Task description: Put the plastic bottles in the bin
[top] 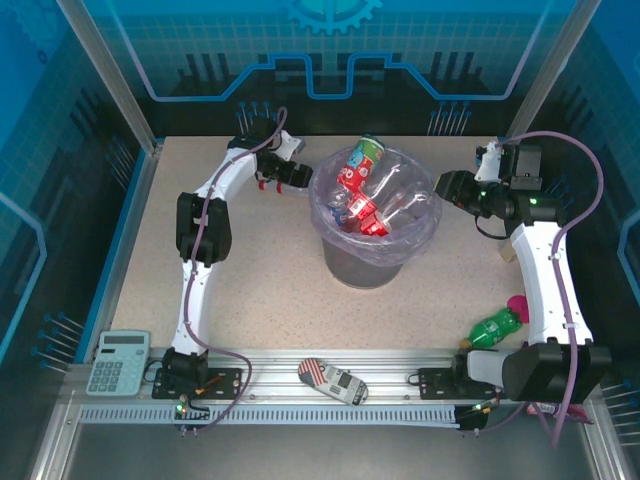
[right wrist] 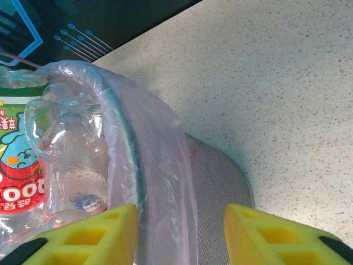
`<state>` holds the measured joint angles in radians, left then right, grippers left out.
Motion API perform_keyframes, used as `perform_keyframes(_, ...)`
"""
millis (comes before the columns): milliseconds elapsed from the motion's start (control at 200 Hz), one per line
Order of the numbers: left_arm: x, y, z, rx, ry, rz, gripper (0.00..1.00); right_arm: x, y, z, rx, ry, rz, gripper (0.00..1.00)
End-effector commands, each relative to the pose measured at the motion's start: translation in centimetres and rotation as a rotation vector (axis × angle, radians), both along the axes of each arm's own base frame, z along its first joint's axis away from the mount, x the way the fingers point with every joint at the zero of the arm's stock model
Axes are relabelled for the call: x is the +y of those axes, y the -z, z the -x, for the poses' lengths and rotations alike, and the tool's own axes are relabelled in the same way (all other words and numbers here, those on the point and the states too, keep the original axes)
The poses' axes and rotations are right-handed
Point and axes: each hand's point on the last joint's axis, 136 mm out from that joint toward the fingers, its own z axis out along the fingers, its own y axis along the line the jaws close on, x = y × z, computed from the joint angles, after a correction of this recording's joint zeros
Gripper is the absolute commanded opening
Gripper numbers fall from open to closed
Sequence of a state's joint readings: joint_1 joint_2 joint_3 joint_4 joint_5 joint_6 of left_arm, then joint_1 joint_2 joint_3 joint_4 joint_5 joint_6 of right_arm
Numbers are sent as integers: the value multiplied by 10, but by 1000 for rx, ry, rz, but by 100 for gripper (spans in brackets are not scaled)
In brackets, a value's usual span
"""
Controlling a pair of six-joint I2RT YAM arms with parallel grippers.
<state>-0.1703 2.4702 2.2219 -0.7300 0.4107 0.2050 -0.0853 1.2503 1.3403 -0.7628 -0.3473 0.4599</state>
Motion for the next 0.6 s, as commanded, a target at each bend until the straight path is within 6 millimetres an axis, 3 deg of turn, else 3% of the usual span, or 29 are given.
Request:
perform_keyframes(0,-2,5,26,81,35,7,88,1,-1,6,-2,-4,10,46)
perform_keyframes(130,4,6,40,129,13,-15,85,3,-2,6,-5,-7,5,46)
perform_keyframes(400,22,-7,66,126,-129,3,89,4,-1,4,-4,-12,1,46)
perform_keyframes(515,30,-27,69,86,-206,32,97,4,-1,3,-6,-18,-3,46)
perform_keyframes(595,53,-47,63,10,-381,20,99,4,-3,3,-12,-20,1,47)
